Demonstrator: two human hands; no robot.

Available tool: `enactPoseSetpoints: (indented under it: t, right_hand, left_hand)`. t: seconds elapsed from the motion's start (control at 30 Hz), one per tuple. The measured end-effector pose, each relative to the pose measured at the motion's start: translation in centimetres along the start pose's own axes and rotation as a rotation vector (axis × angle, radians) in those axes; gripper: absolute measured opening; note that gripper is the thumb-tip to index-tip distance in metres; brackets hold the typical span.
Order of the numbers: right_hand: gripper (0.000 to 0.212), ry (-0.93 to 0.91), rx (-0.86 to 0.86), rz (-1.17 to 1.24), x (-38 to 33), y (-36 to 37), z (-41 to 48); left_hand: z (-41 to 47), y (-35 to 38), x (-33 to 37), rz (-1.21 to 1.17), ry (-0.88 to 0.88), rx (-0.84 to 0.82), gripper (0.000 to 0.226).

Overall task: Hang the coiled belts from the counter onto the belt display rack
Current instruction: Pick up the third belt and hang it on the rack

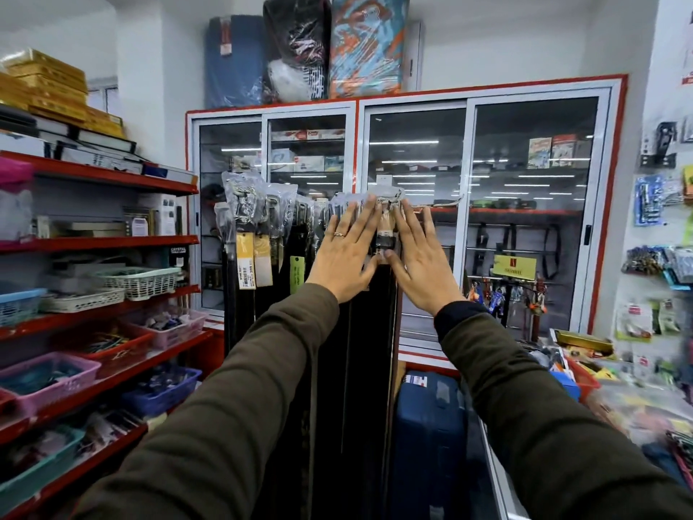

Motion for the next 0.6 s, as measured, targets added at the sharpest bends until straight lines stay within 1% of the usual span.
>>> enactPoseSetpoints:
  t: [0.07,0.13,0.23,0.3,0.37,0.47,0.5,0.53,0.6]
  right_hand:
    - [0.069,-0.008,-0.032,-0.022,0.3,1.0,0.6]
    - [0.069,-0.006,-0.051,0.011,0.4,1.6,0.9]
    - [0.068,0.018,-0.051,0.054,0.5,2.0,0.8]
    - [0.067,0.068,-0.023,0.074,0.5,2.2,0.5]
    - [0.064,0.119,0.096,0.127,0.0,1.4,0.0]
    - [0.049,0.169,0.371,0.267,-2.4,-0.6,-1.3]
    - [0.045,0.161,0.421,0.304,-3.6,-0.9,-1.6]
    - [0.043,0.132,0.436,0.334,-5.1,-0.8,-1.4]
    - [0.046,0.047,0.392,0.367,-8.4,0.2,-0.3]
  left_hand:
    - [0.1,0.8,-0.9,0.002,-0.013,-0.011,0.077]
    - [0.2,1.1,-1.5,0.005,-0.013,-0.007,0.077]
    - [-0.2,1.1,-1.5,0.023,0.006,0.017,0.075]
    - [-0.8,0.7,-1.5,0.043,0.016,0.044,0.073]
    - [-1.7,0.0,-1.9,0.092,0.015,0.082,0.072]
    - [-3.7,-2.3,-3.4,0.140,-0.038,0.165,0.071]
    - [-4.4,-3.4,-4.0,0.143,-0.056,0.201,0.070]
    - [-5.2,-4.6,-4.8,0.149,-0.074,0.236,0.069]
    - [-6.8,-6.8,-6.9,0.158,-0.110,0.295,0.066]
Point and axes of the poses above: each hand's wrist, its own z-axis towards the middle knuckle, its own y-axis out of the palm, x = y × z, the point moved 10 cm from there along z, towards the middle knuckle, and after that the axes turned 2 degrees about y, right-handed, at the moved point
